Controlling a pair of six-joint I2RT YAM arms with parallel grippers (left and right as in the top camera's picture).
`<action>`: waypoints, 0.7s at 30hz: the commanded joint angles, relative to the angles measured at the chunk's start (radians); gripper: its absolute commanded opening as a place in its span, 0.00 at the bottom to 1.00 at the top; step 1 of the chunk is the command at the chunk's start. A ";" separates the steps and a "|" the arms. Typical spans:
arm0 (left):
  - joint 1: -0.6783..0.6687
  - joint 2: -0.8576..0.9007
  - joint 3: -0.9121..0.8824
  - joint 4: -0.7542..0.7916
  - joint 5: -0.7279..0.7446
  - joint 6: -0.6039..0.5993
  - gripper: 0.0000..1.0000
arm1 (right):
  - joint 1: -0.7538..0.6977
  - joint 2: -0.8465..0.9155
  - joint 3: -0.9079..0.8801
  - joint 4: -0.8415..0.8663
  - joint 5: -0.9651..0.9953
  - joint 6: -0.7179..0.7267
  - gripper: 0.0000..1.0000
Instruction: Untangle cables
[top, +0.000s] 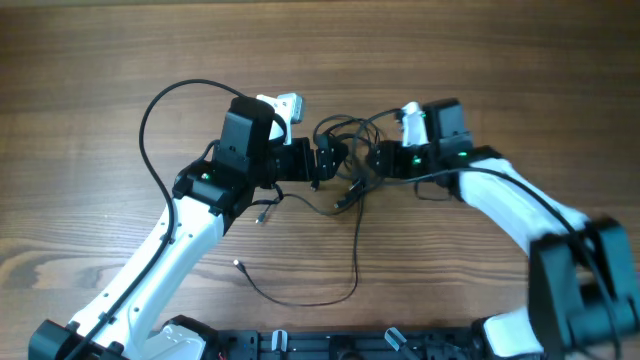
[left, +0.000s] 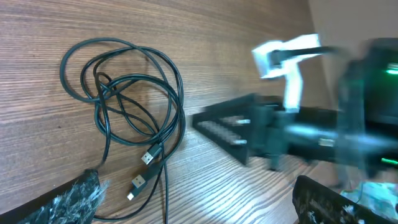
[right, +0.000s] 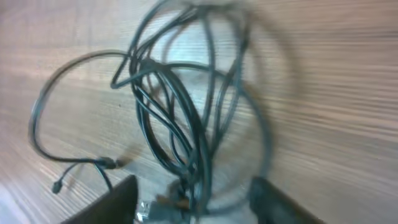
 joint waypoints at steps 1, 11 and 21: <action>-0.005 0.006 0.008 0.000 -0.010 0.005 1.00 | -0.016 -0.204 0.009 -0.062 0.190 0.009 0.67; -0.005 0.006 0.008 0.000 -0.010 0.005 1.00 | -0.014 -0.244 0.008 -0.049 0.200 0.008 0.45; -0.005 0.006 0.008 0.000 -0.010 0.005 1.00 | -0.014 0.041 0.008 0.007 -0.069 -0.043 0.36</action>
